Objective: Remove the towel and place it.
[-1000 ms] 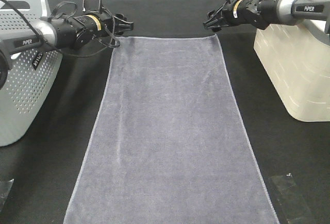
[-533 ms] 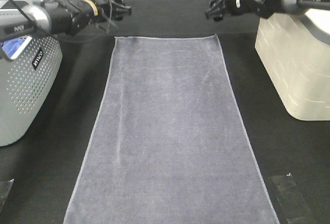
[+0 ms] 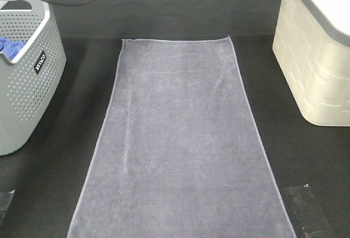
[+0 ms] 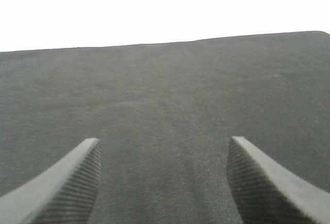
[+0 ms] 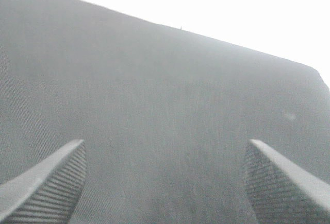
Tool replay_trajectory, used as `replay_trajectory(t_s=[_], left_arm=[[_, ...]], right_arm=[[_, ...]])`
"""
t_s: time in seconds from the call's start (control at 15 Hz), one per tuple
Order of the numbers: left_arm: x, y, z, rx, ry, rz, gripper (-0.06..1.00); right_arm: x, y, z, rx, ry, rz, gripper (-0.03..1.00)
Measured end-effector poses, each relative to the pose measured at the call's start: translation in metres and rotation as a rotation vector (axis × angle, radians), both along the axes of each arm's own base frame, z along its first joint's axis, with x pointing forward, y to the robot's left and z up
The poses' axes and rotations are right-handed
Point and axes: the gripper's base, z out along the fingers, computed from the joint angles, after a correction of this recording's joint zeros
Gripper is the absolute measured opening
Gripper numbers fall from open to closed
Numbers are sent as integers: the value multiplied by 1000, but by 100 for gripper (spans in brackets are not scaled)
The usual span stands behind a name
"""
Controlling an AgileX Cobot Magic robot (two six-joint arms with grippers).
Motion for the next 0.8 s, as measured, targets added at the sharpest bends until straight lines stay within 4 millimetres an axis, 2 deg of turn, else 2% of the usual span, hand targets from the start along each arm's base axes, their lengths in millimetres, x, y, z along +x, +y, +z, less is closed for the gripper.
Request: replay_trajectory(t_s=[0.33,0.6,0.8], left_arm=[[-29,-7,39,185,187,75,66],[-65,-6,65,292,449,98,66],[-87,0,76,299,630,123,66]], right_arm=[[-24,3,37,9,120,-109,78],[-58,1,57,-63,346,-218,78],[-83,-2,69,-112,543,-180,78]])
